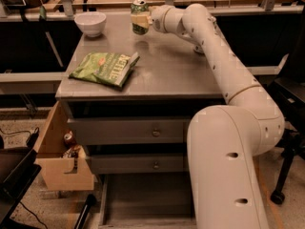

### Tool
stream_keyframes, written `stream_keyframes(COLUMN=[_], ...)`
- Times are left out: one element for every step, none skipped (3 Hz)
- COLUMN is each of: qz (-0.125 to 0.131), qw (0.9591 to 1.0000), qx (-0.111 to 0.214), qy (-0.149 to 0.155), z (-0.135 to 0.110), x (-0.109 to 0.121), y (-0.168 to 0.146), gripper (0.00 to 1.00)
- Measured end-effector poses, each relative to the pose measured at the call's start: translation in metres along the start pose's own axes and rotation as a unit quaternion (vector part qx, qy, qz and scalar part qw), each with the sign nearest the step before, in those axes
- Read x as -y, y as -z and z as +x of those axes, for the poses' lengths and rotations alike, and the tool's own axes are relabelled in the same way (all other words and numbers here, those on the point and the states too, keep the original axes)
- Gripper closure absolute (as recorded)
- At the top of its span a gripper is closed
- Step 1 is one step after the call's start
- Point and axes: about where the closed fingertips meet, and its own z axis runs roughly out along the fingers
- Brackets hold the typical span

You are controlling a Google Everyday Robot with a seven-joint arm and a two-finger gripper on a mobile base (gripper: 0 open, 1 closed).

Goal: Move green can near white bowl

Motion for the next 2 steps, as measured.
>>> stream_keyframes(qz=[-0.026, -0.030], qw=[0.9992, 0.9991], qx=[-0.011, -0.011], qy=[-0.028, -0.028], z=[0.0184, 0.0172], x=[-0.0063, -0.0075], y=[-0.0125, -0.0137], gripper=[1.00, 0.81])
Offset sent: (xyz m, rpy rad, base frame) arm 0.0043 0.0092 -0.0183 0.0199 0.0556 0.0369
